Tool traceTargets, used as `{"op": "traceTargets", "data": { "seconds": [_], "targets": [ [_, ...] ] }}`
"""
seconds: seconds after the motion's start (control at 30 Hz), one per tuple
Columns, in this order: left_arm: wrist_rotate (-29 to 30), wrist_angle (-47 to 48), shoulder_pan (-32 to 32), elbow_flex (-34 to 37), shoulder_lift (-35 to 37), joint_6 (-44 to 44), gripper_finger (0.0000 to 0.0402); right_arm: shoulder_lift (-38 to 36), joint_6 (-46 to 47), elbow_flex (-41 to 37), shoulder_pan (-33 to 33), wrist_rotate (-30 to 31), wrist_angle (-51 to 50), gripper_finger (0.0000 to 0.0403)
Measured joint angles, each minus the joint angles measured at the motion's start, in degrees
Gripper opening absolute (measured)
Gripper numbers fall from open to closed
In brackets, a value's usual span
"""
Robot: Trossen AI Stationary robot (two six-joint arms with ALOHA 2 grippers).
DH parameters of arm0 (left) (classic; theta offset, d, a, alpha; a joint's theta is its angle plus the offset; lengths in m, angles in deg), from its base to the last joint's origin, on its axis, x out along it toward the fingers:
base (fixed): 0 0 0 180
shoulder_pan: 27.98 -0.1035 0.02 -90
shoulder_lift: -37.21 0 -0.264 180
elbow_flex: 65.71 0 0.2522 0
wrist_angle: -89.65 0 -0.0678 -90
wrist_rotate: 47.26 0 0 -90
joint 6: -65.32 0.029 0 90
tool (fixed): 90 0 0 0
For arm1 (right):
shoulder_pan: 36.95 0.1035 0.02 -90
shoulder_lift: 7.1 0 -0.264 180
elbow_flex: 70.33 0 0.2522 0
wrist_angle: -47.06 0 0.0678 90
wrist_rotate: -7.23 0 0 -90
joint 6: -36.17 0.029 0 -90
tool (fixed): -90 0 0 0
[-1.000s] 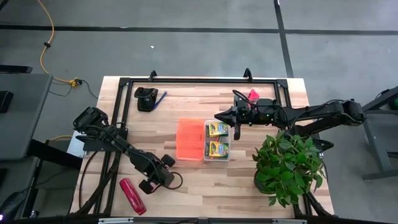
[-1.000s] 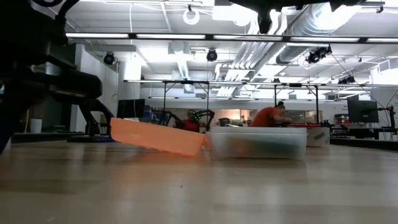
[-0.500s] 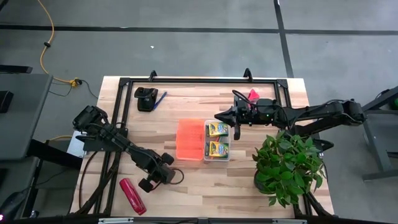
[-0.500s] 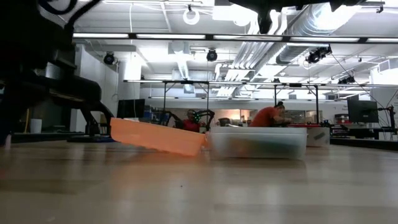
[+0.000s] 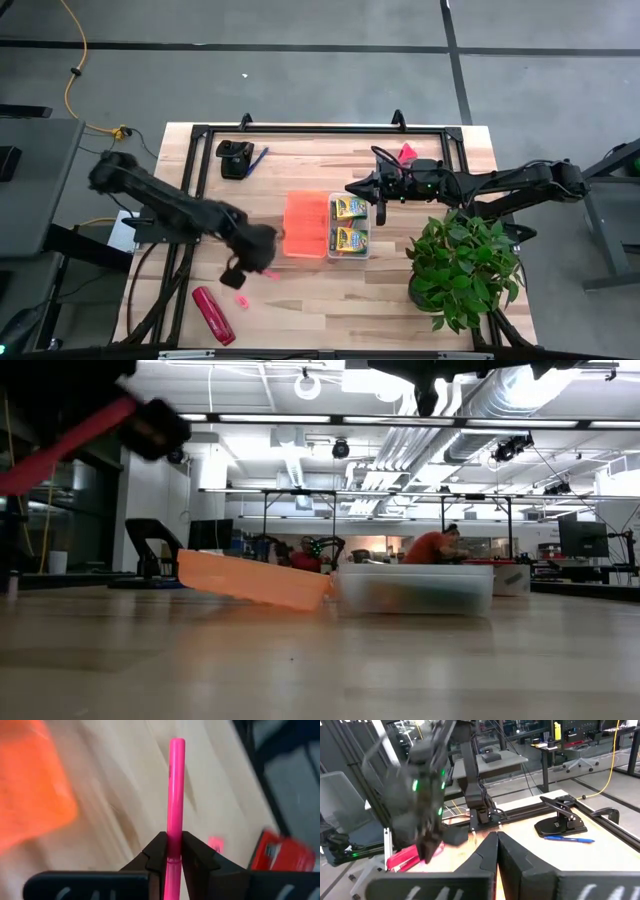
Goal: Pack school essentials
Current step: Put the pink pen in the supply box
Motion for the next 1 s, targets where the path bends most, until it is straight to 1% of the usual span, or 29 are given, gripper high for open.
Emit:
{"op": "traceTargets", "data": {
  "seconds": [0.07,0.13,0.3,0.4,0.53,0.63,0.73,0.8,0.9,1.0],
  "targets": [
    [0.4,-1.5,-2.6,0.0,4.7,-0.9,0.0035,0.0,0.1,0.0,0.0,0.0,-0.1,0.0000],
    [1.4,-4.9,-5.3,0.0,9.3,-2.2,0.0035,0.0,0.1,0.0,0.0,0.0,-0.2,0.0000],
    [8.3,-14.5,-11.7,-0.1,19.2,-3.1,0.0035,0.0,0.2,0.0,0.0,0.0,-0.2,0.0000],
    [10.8,-20.4,-15.2,-0.2,23.0,-3.0,0.0035,0.0,0.2,0.0,0.0,1.4,-0.2,0.0000],
    [10.7,-26.3,-19.1,0.1,25.6,-2.0,0.0035,0.0,0.6,0.0,0.0,2.0,0.1,0.0000],
    [10.0,-35.6,-21.1,4.7,27.0,-3.8,0.0035,0.0,0.6,0.0,0.0,2.0,0.5,0.0000],
    [9.2,-49.4,-22.2,12.5,27.9,-8.9,0.0035,0.0,0.6,0.0,0.0,2.0,0.6,0.0000],
    [9.2,-56.1,-22.8,17.5,28.1,-12.5,0.0035,0.0,0.6,0.0,0.0,1.9,0.8,0.0000],
    [9.8,-63.7,-22.8,23.0,28.0,-15.6,0.0035,0.0,0.1,0.0,0.0,1.9,1.1,0.0000],
    [10.8,-67.3,-22.8,25.5,27.6,-17.2,0.0035,0.0,-0.7,0.0,0.0,1.9,1.4,0.0000]
  ]
}}
